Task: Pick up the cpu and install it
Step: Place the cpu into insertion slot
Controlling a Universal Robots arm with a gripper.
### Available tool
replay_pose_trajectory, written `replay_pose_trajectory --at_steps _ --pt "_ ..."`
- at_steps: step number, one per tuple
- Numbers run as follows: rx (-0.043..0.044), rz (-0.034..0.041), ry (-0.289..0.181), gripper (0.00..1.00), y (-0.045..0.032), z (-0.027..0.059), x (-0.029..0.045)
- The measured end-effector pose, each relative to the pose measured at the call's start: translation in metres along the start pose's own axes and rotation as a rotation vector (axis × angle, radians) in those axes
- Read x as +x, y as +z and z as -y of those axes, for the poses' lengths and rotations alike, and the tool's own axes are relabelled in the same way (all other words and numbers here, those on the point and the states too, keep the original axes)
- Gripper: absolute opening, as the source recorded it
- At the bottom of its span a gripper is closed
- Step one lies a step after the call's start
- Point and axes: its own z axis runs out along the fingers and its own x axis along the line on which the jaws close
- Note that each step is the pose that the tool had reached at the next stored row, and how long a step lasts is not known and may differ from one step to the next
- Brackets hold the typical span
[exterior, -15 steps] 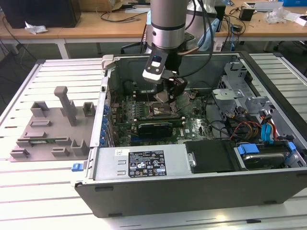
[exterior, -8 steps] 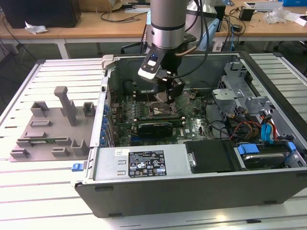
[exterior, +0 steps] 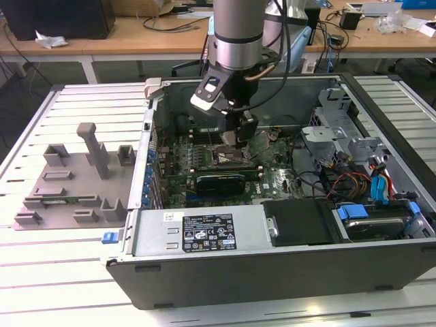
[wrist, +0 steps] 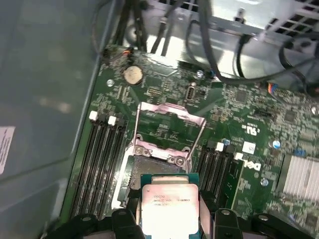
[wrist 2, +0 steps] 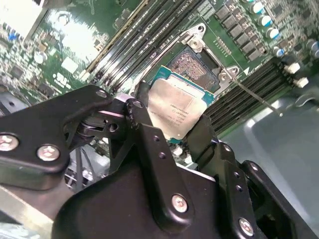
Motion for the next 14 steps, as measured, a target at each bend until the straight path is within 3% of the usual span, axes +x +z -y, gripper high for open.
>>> replay_pose_trajectory --at_steps 1,5,9,14 --pt "-0.0004 0.0017 0.041 0.55 0.0001 0.0000 0.0000" --pt "-0.0013 0.0050 0.125 0.55 0.0005 0.0000 0.0000" --pt "-0.0027 0.0103 0.259 0.55 0.0017 0.0001 0.0000" --pt "-0.0026 0.0132 0.259 0.55 0.0021 0.0001 0.0001"
